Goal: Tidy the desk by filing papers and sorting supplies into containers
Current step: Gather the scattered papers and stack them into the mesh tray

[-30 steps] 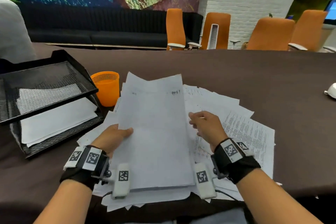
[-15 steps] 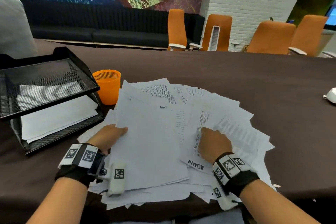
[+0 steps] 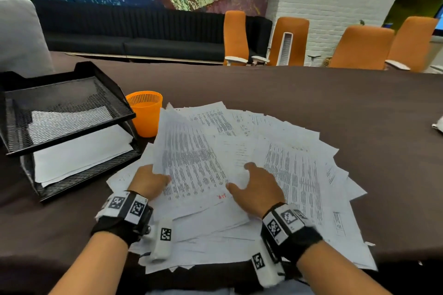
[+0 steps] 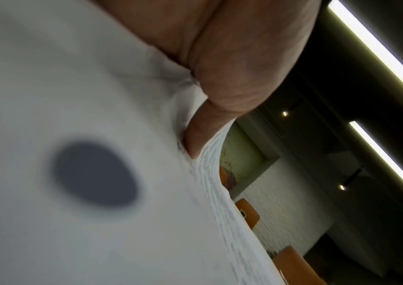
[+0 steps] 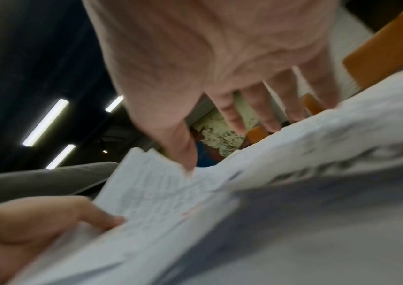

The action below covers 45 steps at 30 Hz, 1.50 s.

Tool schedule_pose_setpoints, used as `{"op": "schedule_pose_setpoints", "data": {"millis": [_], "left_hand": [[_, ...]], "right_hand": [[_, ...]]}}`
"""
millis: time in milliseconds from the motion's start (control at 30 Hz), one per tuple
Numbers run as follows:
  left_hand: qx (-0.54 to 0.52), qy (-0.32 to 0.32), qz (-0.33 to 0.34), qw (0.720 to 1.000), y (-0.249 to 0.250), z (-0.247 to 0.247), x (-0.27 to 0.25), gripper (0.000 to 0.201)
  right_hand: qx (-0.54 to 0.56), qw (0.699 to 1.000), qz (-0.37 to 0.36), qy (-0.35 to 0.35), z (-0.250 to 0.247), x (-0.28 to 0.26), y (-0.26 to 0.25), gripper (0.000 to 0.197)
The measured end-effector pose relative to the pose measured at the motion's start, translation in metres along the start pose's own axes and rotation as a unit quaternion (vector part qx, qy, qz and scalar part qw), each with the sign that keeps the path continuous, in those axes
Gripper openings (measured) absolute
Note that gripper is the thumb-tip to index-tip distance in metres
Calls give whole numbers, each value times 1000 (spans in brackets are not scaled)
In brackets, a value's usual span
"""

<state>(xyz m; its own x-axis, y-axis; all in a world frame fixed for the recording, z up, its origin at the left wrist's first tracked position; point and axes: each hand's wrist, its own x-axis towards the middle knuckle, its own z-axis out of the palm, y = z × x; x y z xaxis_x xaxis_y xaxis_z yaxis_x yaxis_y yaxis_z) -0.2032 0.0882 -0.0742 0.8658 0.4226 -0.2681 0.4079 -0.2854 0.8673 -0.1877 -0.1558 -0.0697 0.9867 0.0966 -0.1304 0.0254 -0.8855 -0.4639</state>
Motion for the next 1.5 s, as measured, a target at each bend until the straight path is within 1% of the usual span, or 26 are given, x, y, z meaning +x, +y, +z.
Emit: {"op": "schedule_pose_setpoints", "data": {"millis": [67,133,200,233,300,333,400,467,533,600,667,700,733,800,833,867,900,933,967,1000,1033,1067,1133,1233,1400,1500], "left_hand": [[22,3,-7,1000,1,-14,6,21],[41,-10,-10,999,3,-22,9,23],[39,-20,-12,999,3,-23,9,25],[35,-25,-13,999,3,-22,9,27],[25,-51,-16,998,1,-15,8,32],[10,-72,-17,997,2,-10,6,33],[-37,-101,-15,994,5,5,3,30],[-104,-129,-22,986,10,21,-2,30],[-141,-155,-28,977,10,34,-6,42],[-115,-152,-3,982,4,42,-7,37],[-73,-116,39,990,0,45,-8,25],[-72,-95,57,991,2,44,-9,21],[-88,-83,72,990,9,41,-13,24],[-160,-81,95,979,24,31,-17,28],[-204,-83,110,969,33,25,-20,28],[-240,-89,127,958,41,20,-25,28],[-272,-96,141,947,50,16,-30,27],[-291,-106,158,938,56,12,-36,26],[-308,-114,178,928,63,11,-43,24],[-317,-118,200,919,69,11,-49,22],[-327,-112,221,912,75,12,-56,23],[-334,-96,242,906,80,13,-60,28],[-347,-60,277,894,85,15,-66,36],[-350,-41,307,884,87,16,-69,26],[-343,-67,323,879,82,19,-68,37],[-323,-85,334,882,79,20,-64,30]], "right_hand": [[-74,990,70,-94,-1,7,15,105],[-110,982,87,-124,3,8,23,107],[-164,976,81,-120,0,4,23,88],[-186,974,70,-112,-4,2,21,70],[-169,984,25,-57,-10,0,16,35],[-142,990,-1,-25,-12,-3,11,29],[-107,992,-61,10,-11,-13,-3,26],[-96,987,-128,2,-1,-26,-20,21],[-79,978,-192,-27,11,-41,-36,14],[-53,976,-200,-60,20,-48,-41,29],[3,988,-146,-51,15,-45,-38,44],[49,992,-116,-17,8,-40,-33,47],[99,990,-87,40,-3,-32,-26,51],[208,964,-42,161,-31,-11,-8,76],[273,943,-22,187,-48,-2,1,89],[354,919,-23,174,-63,5,10,97],[437,889,-48,124,-78,11,17,96],[500,860,-86,47,-89,12,21,86],[529,840,-121,-21,-100,11,21,69],[534,829,-152,-63,-108,7,19,52],[530,826,-178,-74,-113,3,15,39],[523,825,-203,-66,-116,-1,12,32],[515,820,-247,-32,-118,-4,8,28],[511,815,-273,3,-119,-6,7,32],[484,832,-272,3,-118,-6,13,38],[477,836,-269,-4,-121,-4,16,47]]}}
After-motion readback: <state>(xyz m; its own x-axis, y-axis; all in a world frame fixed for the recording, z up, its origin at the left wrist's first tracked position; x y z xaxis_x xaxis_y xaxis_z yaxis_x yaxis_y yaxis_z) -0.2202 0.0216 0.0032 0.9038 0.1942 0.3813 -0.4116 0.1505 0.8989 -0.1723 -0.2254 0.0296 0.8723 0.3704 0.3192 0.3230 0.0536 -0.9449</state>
